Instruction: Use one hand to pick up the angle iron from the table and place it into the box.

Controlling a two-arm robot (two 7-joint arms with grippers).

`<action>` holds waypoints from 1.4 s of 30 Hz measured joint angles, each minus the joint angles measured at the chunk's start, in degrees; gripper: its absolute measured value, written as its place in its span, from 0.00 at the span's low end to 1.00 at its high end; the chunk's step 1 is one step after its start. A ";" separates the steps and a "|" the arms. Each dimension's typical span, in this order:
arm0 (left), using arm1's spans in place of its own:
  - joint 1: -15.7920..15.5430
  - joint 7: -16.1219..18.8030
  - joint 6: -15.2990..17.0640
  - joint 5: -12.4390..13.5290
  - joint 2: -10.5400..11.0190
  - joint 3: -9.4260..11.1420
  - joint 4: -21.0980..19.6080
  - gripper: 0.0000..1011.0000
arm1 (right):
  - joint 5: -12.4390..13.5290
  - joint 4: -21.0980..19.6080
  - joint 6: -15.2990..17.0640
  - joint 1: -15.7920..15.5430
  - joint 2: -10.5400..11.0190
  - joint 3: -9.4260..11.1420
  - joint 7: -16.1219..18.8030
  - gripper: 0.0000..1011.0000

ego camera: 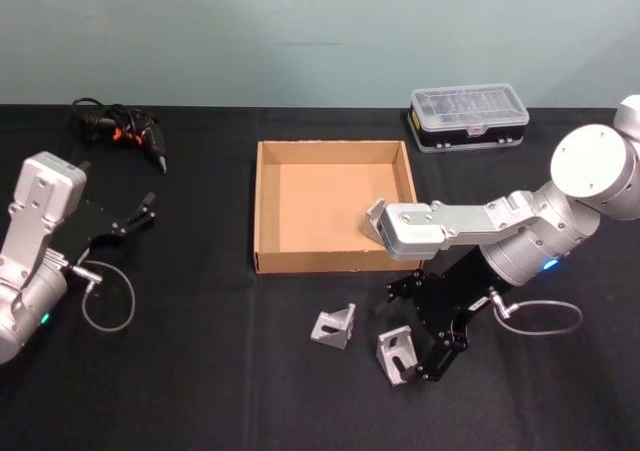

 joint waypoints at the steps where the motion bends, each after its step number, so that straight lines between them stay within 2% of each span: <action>1: 0.00 0.00 0.00 0.00 0.00 0.00 0.00 0.99 | 0.05 0.13 -0.06 0.06 -0.03 -0.11 -0.12 0.99; 8: 0.00 0.00 0.00 0.00 0.00 0.00 0.00 0.99 | 0.89 0.89 -0.51 0.41 -0.24 -0.77 -0.78 0.85; 14: 0.00 0.00 0.00 0.00 0.00 0.00 0.00 0.99 | 1.55 1.10 -0.87 0.73 -0.11 -1.33 -1.21 0.64; 15: 0.00 0.00 0.00 0.00 0.00 0.00 0.00 0.99 | 1.65 1.10 -0.88 0.75 -0.06 -1.40 -1.27 0.64; 18: 0.00 0.00 0.00 0.00 0.00 0.00 0.00 0.99 | 1.96 1.05 -0.91 0.88 0.18 -1.76 -1.62 0.53; 19: 0.00 0.00 0.00 0.00 0.00 0.00 0.00 0.99 | 2.03 1.05 -0.92 0.92 0.22 -1.85 -1.67 0.53; 24: 0.00 0.00 0.00 0.00 0.00 0.00 0.00 0.99 | 2.43 1.04 -1.16 0.99 0.42 -2.45 -2.12 0.33; 26: 0.00 0.00 0.00 0.00 0.00 0.00 0.00 0.99 | 2.49 1.04 -1.21 1.00 0.44 -2.50 -2.17 0.30; 28: 0.00 0.00 0.00 0.00 0.00 0.00 0.00 0.99 | 2.68 1.05 -1.33 1.03 0.50 -2.69 -2.47 0.20; 29: 0.00 0.00 0.00 0.00 0.00 0.00 0.00 0.99 | 2.70 1.07 -1.37 1.06 0.50 -2.74 -2.50 0.20; 31: 0.01 0.00 0.00 0.00 0.00 0.00 0.00 0.99 | 2.81 1.17 -1.50 1.12 0.50 -2.84 -2.62 0.11; 34: 0.00 0.00 0.00 0.00 0.00 0.00 0.00 0.99 | 2.96 1.21 -1.59 1.18 0.49 -2.95 -2.87 0.08; 42: 0.00 0.00 0.00 0.00 0.00 0.00 0.00 0.99 | 3.17 0.85 -1.62 1.16 0.72 -3.16 -3.48 0.08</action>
